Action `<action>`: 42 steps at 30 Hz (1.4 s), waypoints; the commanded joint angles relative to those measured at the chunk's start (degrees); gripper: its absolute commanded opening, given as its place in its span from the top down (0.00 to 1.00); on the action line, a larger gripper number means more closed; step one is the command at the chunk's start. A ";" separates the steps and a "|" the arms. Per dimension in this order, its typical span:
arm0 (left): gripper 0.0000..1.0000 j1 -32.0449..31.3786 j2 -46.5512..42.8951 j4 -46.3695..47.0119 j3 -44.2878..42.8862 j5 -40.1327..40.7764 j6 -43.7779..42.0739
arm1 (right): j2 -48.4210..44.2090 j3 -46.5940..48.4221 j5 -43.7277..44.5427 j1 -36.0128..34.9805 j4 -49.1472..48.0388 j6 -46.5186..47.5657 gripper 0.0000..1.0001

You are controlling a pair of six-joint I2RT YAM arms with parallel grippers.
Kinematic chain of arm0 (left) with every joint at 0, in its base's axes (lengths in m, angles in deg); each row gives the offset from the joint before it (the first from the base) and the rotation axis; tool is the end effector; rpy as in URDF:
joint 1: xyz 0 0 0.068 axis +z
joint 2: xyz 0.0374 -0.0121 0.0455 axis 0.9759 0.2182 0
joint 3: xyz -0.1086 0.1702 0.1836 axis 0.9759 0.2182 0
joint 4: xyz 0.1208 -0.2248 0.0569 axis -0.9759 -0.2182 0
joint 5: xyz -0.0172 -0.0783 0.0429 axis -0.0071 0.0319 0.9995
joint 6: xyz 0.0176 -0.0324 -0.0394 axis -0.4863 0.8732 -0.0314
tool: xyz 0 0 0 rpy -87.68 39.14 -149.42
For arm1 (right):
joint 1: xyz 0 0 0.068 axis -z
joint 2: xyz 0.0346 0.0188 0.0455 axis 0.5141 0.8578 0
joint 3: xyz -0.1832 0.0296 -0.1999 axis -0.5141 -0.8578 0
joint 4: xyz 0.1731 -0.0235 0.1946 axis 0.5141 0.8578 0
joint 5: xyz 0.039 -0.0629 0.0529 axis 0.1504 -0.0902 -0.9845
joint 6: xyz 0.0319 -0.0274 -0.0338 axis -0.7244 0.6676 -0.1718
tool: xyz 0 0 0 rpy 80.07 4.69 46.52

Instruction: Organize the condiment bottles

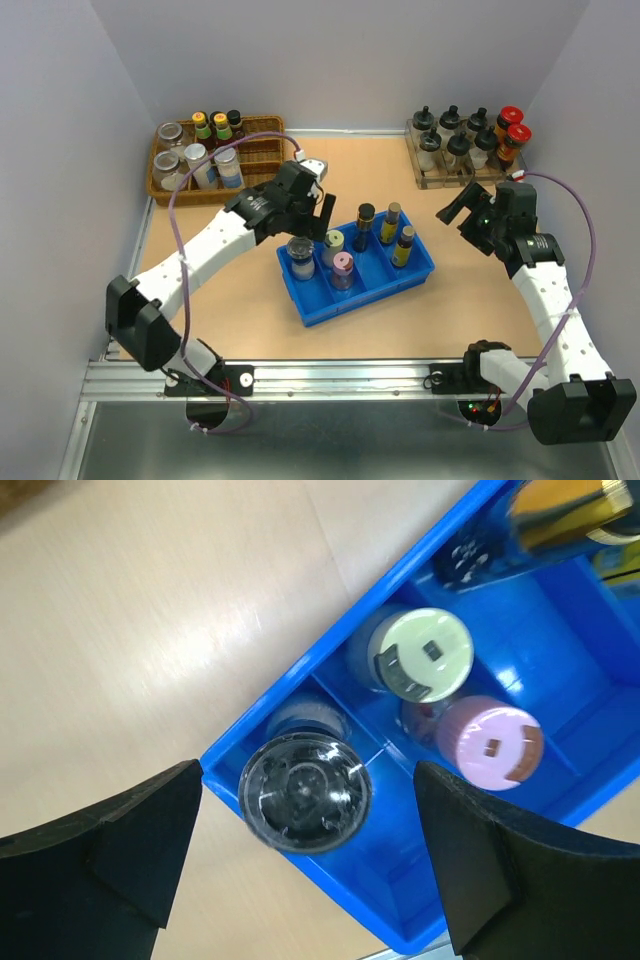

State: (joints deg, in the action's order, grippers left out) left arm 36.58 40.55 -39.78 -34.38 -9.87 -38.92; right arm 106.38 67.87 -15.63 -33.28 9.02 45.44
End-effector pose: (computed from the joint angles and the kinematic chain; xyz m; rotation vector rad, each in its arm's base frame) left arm 0.2480 -0.2088 0.3304 0.5423 2.2922 -0.3164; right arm 0.2103 0.0112 0.3210 0.6499 2.1667 0.4587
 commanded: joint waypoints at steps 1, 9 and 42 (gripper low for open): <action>0.01 -0.31 -9.69 2.44 -6.68 1.28 -0.21 | -1.77 0.37 1.09 -0.20 -1.71 0.32 0.00; 0.01 -0.31 -21.92 11.85 -6.86 1.19 -0.83 | -4.84 -4.89 3.72 -0.29 -1.62 -0.03 0.00; 0.01 -0.31 -33.09 21.26 -7.21 0.93 -4.17 | -43.35 -22.48 12.34 -0.29 11.21 -18.93 0.00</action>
State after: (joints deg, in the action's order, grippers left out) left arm 36.58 8.59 -22.03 -40.71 -8.75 -41.72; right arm 62.71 45.33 -3.98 -33.28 19.97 26.65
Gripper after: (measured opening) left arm 0.985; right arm 0.998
